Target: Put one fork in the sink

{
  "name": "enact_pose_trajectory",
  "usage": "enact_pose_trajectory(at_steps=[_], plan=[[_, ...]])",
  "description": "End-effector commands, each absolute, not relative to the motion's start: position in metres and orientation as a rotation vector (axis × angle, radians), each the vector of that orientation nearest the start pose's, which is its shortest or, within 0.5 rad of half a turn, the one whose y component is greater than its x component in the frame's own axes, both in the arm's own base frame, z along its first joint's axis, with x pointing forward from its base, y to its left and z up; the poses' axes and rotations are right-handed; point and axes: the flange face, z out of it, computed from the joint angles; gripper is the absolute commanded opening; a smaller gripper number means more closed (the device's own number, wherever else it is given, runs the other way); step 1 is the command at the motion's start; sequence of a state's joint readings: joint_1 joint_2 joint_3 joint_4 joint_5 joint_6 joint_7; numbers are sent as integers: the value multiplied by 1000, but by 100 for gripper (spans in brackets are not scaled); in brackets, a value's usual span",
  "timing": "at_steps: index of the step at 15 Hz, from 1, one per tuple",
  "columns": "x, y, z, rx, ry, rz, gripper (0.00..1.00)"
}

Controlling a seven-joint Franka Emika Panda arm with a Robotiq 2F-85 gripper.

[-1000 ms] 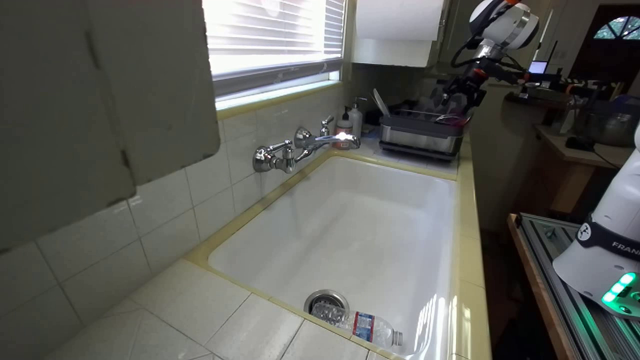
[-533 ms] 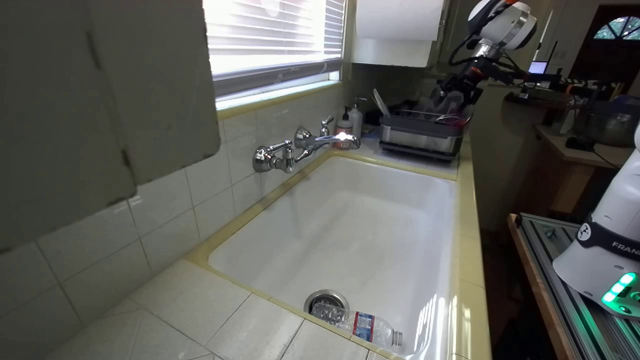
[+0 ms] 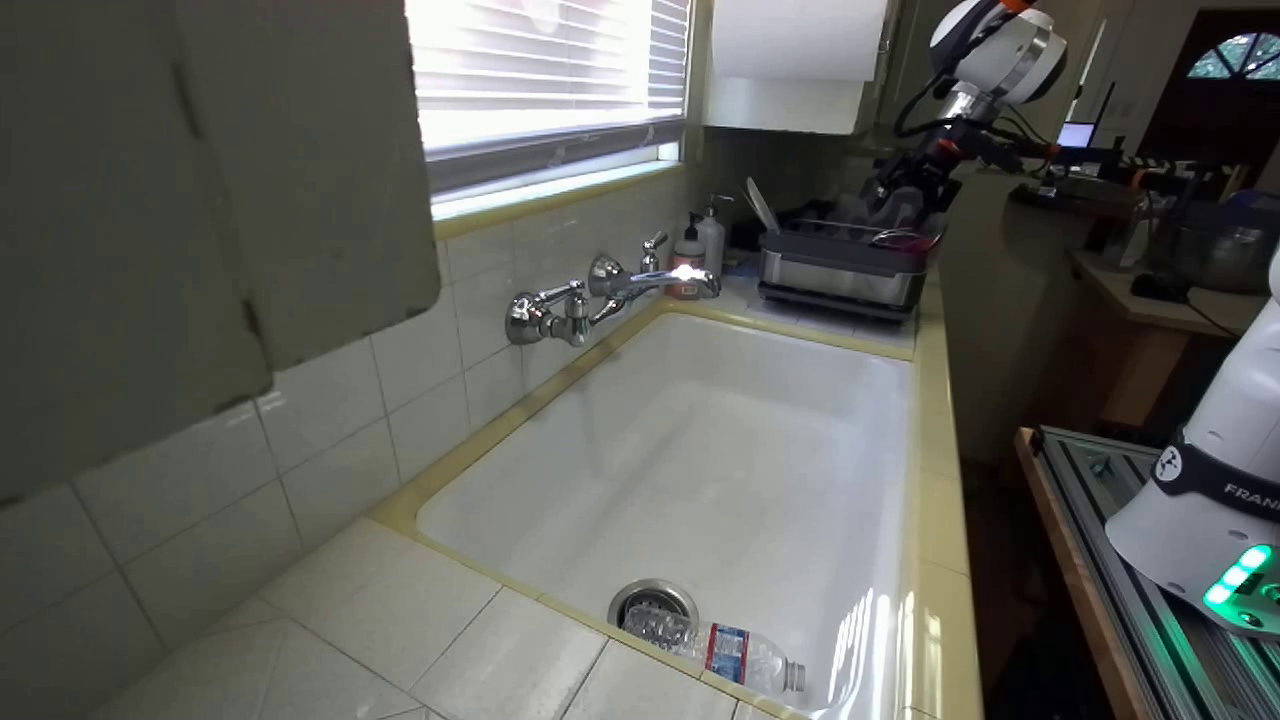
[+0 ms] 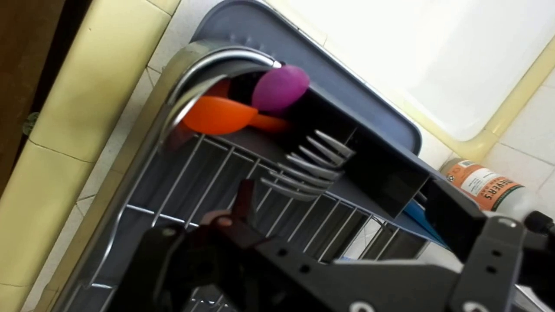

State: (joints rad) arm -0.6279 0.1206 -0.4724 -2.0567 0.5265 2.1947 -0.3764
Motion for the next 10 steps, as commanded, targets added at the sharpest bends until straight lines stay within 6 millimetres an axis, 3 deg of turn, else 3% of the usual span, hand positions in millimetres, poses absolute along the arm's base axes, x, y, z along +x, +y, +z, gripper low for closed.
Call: enact_pose_trajectory(at_steps=[1,10], plan=[[283,-500,382,-2511,1378,-388,100],[292,-500,384,-2509,1380,-440,100]])
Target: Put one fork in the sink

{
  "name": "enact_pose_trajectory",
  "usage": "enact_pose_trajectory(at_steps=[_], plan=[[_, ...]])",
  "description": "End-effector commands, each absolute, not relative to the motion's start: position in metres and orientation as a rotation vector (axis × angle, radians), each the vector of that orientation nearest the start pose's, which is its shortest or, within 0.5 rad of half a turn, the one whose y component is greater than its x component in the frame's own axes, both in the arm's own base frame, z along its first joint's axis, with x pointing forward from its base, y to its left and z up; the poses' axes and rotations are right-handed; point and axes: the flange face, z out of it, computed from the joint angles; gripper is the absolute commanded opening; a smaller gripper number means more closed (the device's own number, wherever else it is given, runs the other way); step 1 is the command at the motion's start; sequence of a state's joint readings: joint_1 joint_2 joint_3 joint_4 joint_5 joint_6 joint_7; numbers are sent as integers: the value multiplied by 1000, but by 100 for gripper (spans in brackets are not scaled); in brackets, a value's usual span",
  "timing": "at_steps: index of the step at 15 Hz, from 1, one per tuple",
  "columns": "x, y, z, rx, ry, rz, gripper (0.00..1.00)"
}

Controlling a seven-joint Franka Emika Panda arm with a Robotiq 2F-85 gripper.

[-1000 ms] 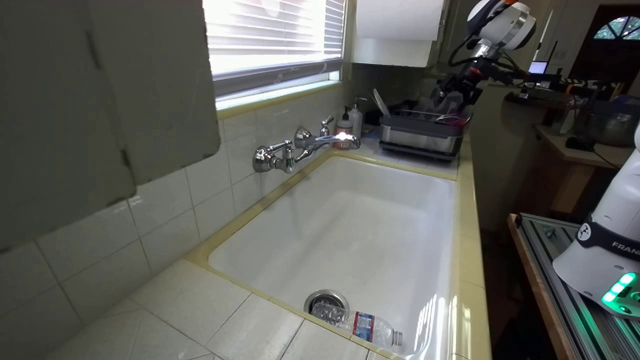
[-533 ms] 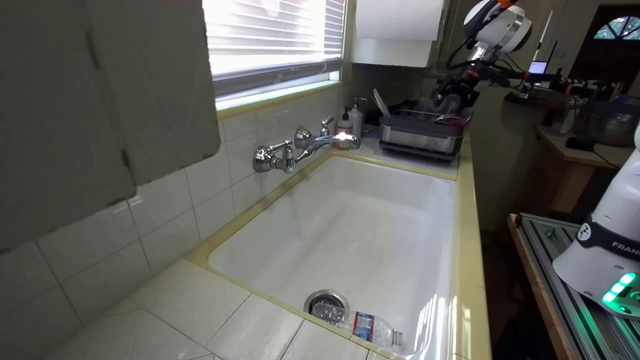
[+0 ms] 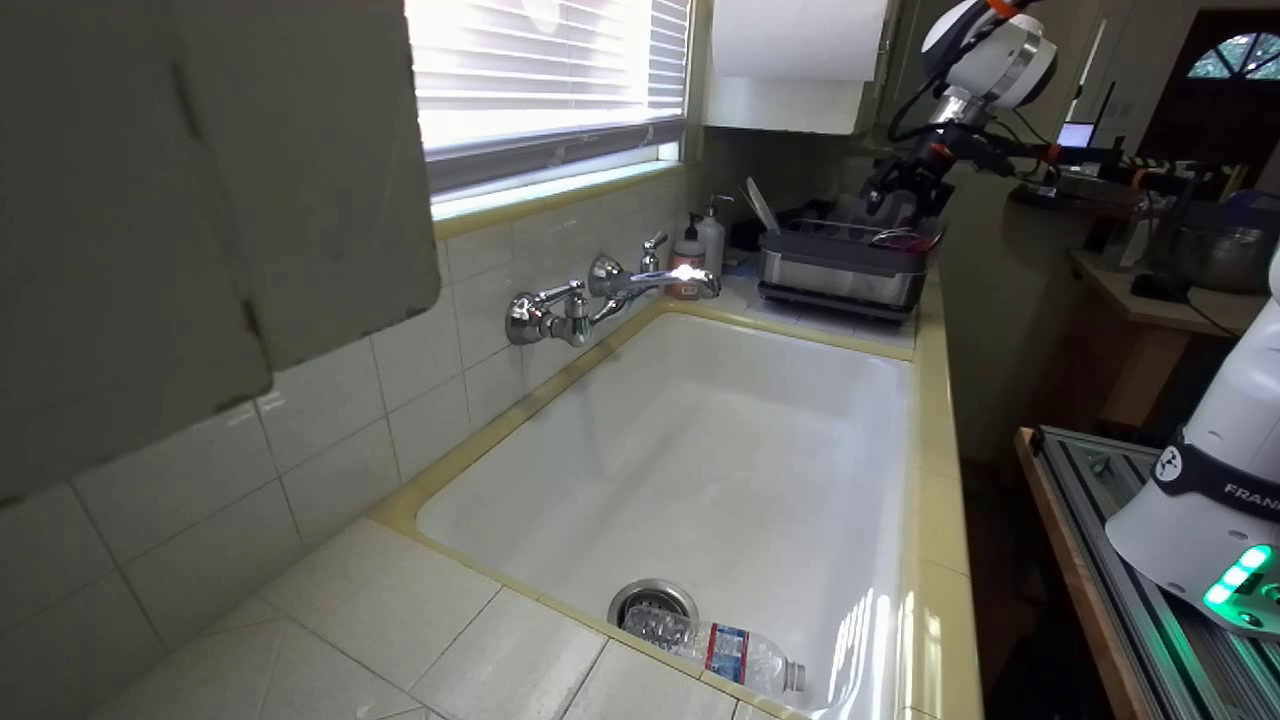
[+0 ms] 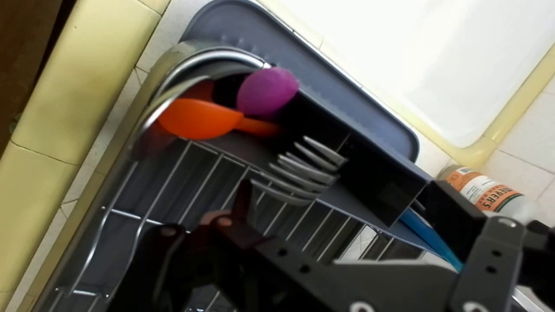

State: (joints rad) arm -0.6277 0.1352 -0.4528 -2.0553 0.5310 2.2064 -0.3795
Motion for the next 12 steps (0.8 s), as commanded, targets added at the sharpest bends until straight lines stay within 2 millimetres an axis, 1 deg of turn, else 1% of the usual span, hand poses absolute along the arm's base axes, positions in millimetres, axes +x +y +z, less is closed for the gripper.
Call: enact_pose_trajectory(at_steps=[1,12], plan=[[294,-500,385,-2514,1379,-448,100],[316,-488,383,-2499,1327,-430,100]])
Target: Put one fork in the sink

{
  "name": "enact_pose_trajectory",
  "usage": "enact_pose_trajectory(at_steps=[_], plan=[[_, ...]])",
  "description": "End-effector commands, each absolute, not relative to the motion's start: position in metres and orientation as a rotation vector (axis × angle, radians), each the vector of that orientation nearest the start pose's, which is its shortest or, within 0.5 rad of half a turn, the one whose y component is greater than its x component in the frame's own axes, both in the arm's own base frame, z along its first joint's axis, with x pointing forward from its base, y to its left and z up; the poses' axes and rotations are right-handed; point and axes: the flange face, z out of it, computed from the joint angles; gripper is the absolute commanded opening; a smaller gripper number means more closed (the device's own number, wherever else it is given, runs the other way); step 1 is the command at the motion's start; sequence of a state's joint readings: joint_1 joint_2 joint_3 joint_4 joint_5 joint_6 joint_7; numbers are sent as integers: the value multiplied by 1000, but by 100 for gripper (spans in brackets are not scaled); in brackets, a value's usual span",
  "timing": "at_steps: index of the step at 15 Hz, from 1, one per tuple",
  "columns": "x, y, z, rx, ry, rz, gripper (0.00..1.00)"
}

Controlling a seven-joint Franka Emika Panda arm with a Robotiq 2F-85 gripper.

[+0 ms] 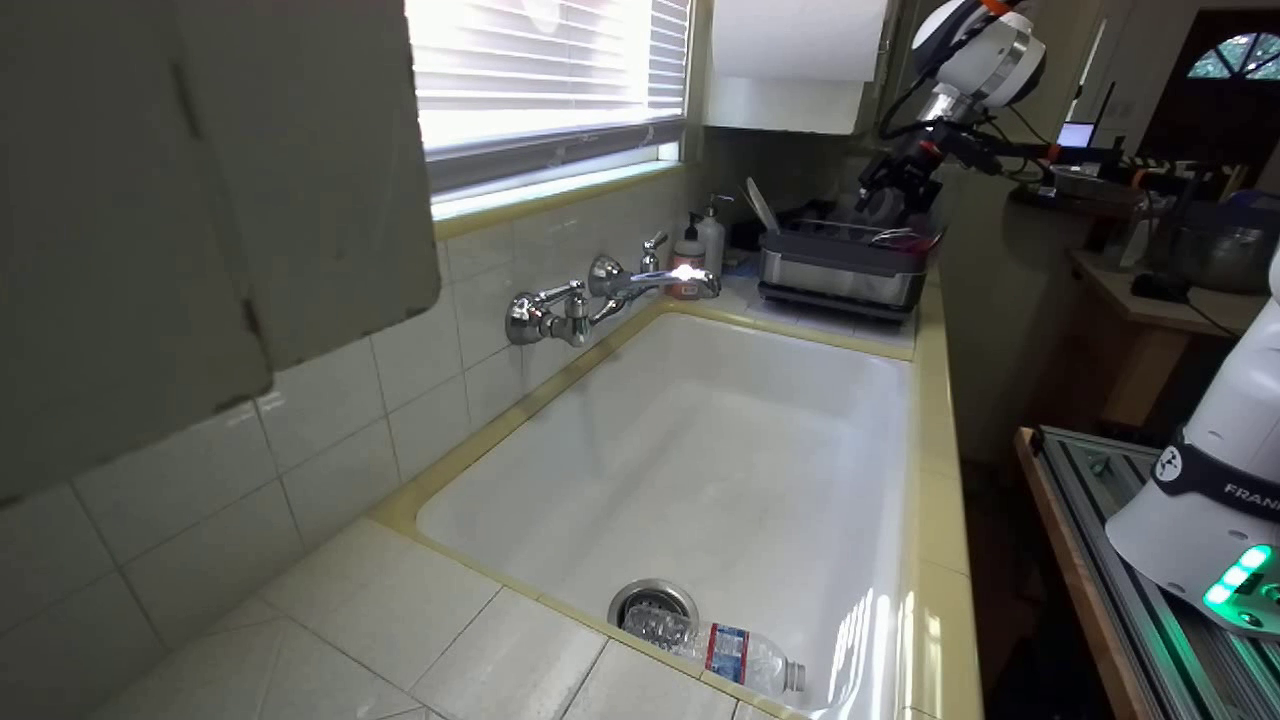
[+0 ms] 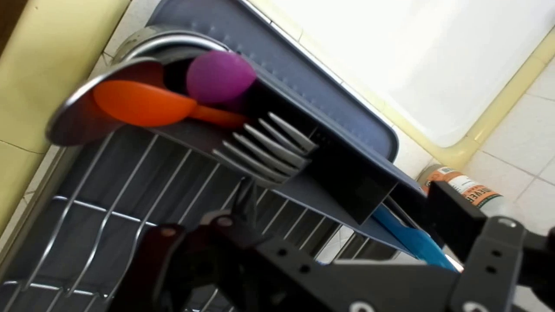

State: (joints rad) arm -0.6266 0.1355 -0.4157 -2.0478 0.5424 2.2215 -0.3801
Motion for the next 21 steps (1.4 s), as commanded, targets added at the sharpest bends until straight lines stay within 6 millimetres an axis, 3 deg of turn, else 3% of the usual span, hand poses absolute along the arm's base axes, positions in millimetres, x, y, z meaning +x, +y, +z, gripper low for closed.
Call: enact_pose_trajectory(at_steps=[1,10,15,21], plan=[[317,-487,382,-2506,1326,-426,100],[296,-498,391,-2602,1346,-330,100],[304,-487,381,-2580,1292,-240,100],[312,-483,382,-2545,1310,-269,100]])
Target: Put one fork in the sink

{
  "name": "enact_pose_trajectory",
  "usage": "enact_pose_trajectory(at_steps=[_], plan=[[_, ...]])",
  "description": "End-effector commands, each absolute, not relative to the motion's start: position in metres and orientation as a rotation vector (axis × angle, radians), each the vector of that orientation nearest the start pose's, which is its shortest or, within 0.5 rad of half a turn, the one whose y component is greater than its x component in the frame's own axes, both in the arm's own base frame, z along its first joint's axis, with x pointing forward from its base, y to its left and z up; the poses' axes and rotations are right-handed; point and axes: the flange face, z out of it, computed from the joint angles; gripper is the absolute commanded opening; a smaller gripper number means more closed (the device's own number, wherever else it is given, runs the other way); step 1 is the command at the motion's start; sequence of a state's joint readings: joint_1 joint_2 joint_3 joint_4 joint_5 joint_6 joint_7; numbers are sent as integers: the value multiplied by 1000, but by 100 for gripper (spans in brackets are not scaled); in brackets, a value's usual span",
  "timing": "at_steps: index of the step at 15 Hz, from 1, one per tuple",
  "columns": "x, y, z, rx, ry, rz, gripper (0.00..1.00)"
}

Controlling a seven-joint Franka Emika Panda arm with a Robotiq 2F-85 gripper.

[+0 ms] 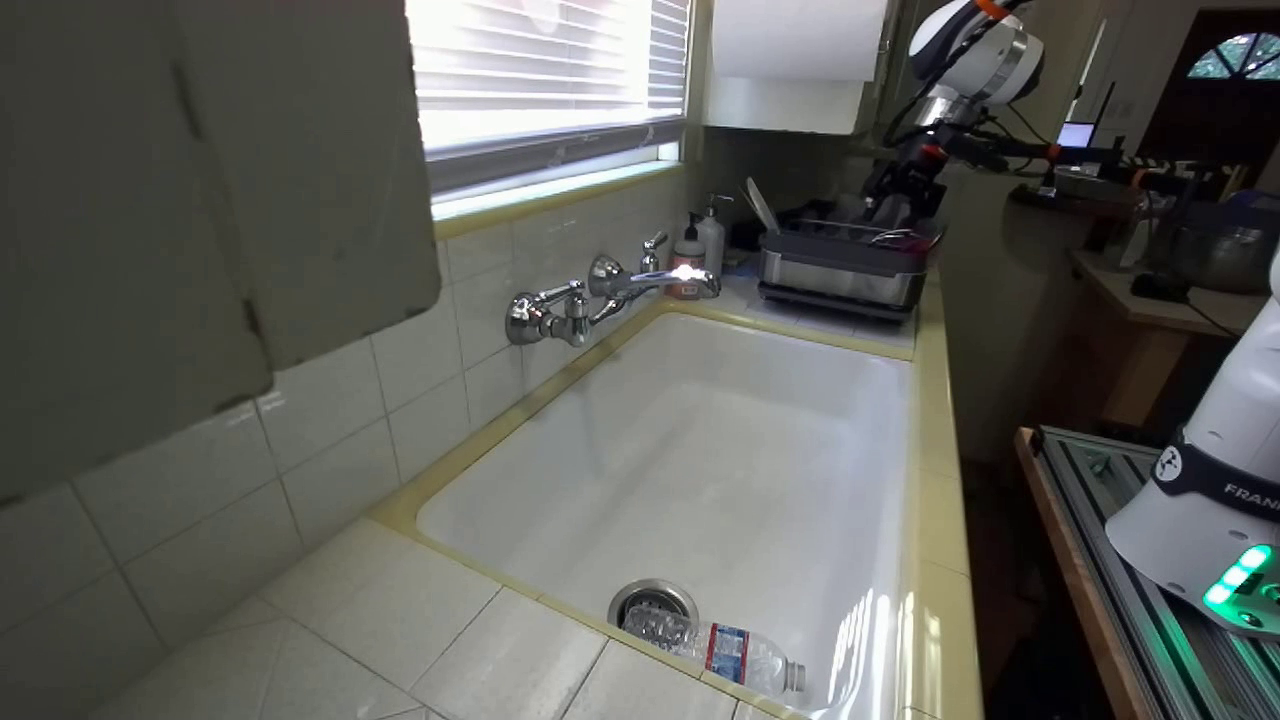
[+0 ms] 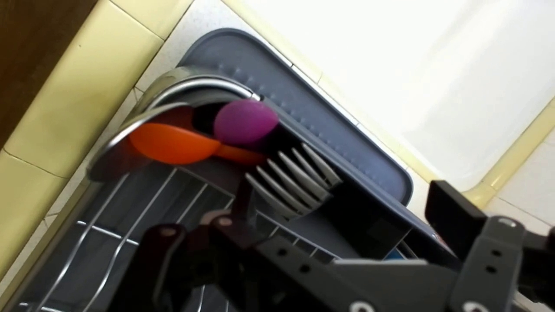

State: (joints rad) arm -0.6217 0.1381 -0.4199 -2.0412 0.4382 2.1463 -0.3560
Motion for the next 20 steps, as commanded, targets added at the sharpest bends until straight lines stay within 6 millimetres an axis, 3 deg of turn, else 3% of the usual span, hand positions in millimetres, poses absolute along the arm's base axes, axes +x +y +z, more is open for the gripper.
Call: enact_pose_trajectory(at_steps=[1,6,7,9,17,20], plan=[[313,-482,382,-2542,1309,-273,100],[323,-476,380,-2542,1283,-271,97],[325,-475,380,-2551,1274,-265,74],[327,-473,379,-2572,1249,-250,70],[324,-478,376,-2674,1180,-171,8],[327,-477,373,-2686,1143,-152,7]])
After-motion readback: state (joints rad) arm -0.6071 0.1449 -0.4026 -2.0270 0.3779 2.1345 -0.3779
